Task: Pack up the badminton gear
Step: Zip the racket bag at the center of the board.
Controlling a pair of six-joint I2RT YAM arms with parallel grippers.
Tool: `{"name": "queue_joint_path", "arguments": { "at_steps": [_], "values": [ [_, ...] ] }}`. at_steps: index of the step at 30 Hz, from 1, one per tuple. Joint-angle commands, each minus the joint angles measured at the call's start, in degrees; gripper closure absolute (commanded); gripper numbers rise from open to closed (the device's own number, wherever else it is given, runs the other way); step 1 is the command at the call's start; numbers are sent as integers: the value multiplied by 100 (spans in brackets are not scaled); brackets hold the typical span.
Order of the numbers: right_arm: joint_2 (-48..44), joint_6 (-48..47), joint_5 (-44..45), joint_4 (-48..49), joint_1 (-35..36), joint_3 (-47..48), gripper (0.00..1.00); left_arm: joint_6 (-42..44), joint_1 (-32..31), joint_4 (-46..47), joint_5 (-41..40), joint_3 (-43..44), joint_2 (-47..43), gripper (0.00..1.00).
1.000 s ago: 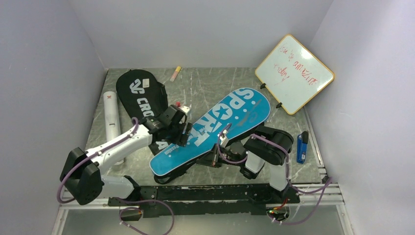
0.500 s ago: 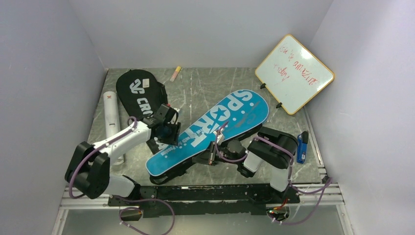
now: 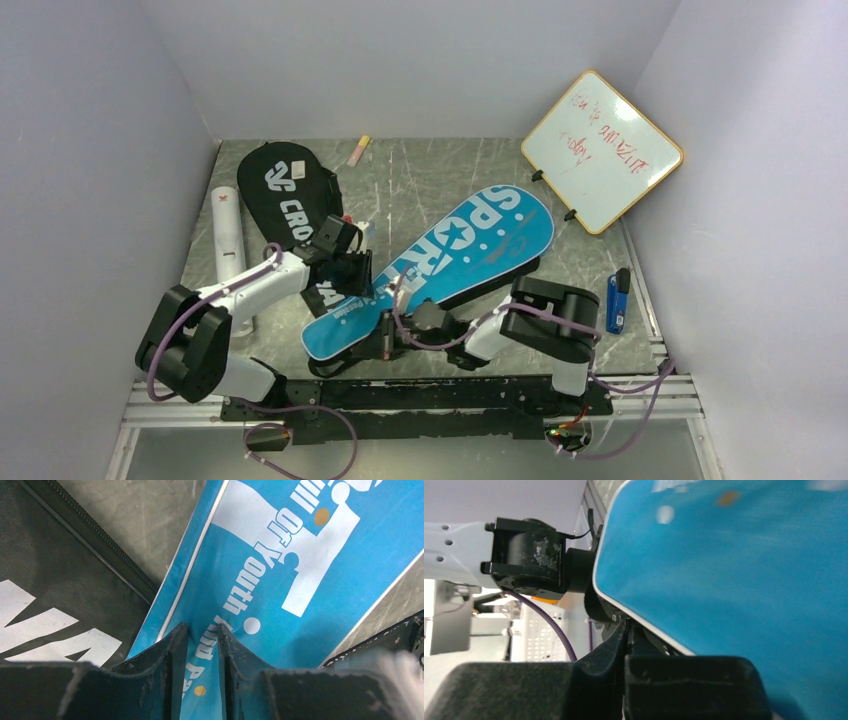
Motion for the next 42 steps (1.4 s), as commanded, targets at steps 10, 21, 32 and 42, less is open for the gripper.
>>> {"name": "queue_joint_path", "arguments": {
  "at_steps": [10, 21, 32, 42],
  "values": [
    [718, -1333, 1424, -1127, 1573, 2314, 100, -424, -82, 141, 36, -255, -114, 64],
    [63, -1655, 1970, -1519, 1668, 1889, 72, -271, -49, -183, -368, 30, -316, 60],
    [-2215, -574, 3076, -3594, 741, 279, 8, 217, -36, -150, -20, 249, -723, 32],
    [-4187, 1365, 4663, -7656, -365, 259, 5, 210, -65, 528, 301, 96, -401, 17]
  ]
}}
